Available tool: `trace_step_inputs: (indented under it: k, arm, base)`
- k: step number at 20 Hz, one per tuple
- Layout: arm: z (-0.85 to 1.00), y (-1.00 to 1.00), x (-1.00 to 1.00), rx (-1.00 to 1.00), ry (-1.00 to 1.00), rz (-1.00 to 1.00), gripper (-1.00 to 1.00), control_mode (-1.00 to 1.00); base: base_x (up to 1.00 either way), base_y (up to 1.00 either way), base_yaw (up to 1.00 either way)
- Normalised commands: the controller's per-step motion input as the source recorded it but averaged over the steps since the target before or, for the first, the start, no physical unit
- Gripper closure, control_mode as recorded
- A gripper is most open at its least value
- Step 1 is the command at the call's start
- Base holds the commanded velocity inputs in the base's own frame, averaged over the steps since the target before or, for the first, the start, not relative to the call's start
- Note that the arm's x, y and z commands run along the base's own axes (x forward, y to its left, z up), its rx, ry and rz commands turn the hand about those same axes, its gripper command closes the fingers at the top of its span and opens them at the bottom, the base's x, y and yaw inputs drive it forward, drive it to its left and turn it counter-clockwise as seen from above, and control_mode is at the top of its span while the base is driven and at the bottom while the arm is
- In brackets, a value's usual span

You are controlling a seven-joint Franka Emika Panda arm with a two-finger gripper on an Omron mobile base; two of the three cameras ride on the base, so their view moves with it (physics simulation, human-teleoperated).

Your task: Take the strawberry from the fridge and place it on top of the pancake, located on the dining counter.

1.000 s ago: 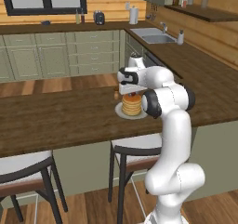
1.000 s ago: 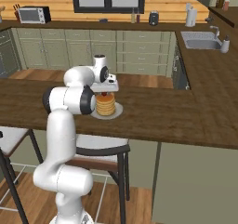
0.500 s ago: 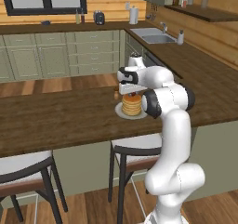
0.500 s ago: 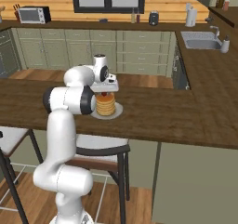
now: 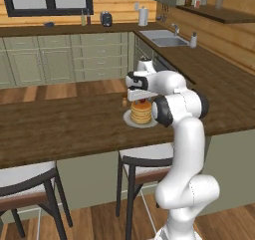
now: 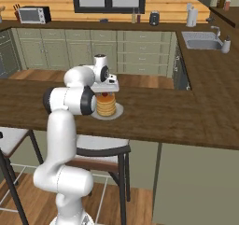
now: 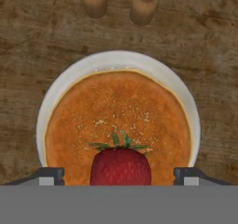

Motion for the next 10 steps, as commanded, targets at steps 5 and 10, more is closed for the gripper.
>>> trace_step_inputs:
  k: [5, 10]
  arm:
    - [0.27, 0.00, -0.12, -0.05, 0.00, 0.00, -1.00, -1.00]
    - [0.51, 0.00, -0.35, -0.09, -0.01, -0.01, -1.00, -1.00]
  base:
    - [0.00, 0.00, 0.00]
    - [0.00, 0.00, 0.00]
